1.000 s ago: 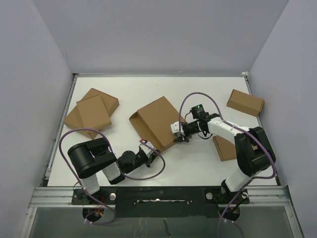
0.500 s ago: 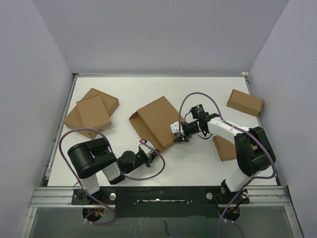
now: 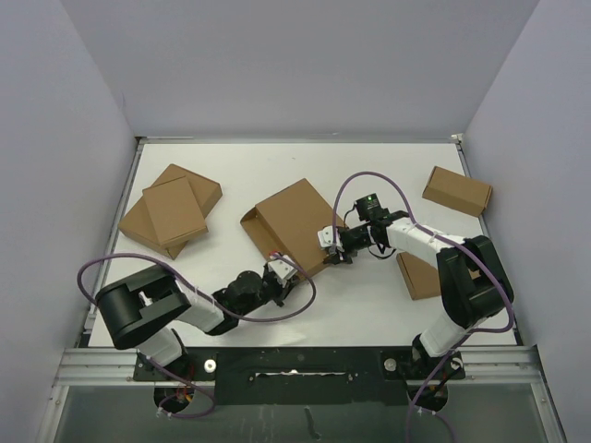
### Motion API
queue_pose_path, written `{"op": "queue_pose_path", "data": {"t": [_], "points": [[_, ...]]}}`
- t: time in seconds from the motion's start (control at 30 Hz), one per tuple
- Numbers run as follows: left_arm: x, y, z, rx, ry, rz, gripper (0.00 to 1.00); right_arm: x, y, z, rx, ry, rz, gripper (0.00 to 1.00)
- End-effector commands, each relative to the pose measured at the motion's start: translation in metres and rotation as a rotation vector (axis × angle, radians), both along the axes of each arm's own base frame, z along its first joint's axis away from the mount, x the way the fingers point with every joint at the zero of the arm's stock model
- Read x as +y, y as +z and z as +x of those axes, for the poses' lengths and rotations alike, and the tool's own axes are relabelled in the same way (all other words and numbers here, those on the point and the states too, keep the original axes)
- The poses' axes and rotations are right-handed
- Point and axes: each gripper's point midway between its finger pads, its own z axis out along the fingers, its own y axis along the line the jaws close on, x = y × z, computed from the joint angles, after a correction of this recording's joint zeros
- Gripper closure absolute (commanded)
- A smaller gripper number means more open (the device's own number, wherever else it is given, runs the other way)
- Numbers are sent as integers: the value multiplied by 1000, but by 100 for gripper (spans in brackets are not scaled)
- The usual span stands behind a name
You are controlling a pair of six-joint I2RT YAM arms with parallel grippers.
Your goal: Fold the paper box
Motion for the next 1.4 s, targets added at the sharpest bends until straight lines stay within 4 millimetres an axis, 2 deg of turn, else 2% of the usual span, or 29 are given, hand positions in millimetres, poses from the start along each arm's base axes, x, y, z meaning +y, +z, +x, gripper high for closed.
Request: {"op": "queue_pose_path", "data": {"t": [0.0, 0.37, 0.4, 0.53, 0.63, 0.77, 1.03, 1.2, 1.3, 1.37], "points": [[-14, 35, 13, -35, 11, -33, 100, -18, -31, -9, 68, -37, -140, 55], [-24, 38, 16, 15, -13, 33, 100, -13, -29, -12, 65, -21, -137, 54], [-24, 39, 16, 18, -14, 30, 98, -13, -27, -12, 64, -23, -134, 54], [-22, 49, 10, 53, -14, 7, 78, -12, -25, -11, 65, -26, -127, 52], [-16, 60, 5, 89, -4, -9, 58, -12, -22, -9, 64, -35, -127, 51], [-2, 76, -3, 167, 37, -28, 43, -12, -17, -8, 63, -42, -114, 50], [16, 98, -23, 382, 109, -103, 33, -10, -8, -10, 58, -38, -92, 48], [41, 96, -30, 527, 239, -141, 26, -8, -2, -11, 50, -34, -80, 46], [61, 89, -30, 624, 360, -225, 18, -8, -1, -10, 46, -35, -78, 46], [72, 87, -31, 673, 417, -288, 18, -7, -1, -11, 48, -32, -79, 46]]}}
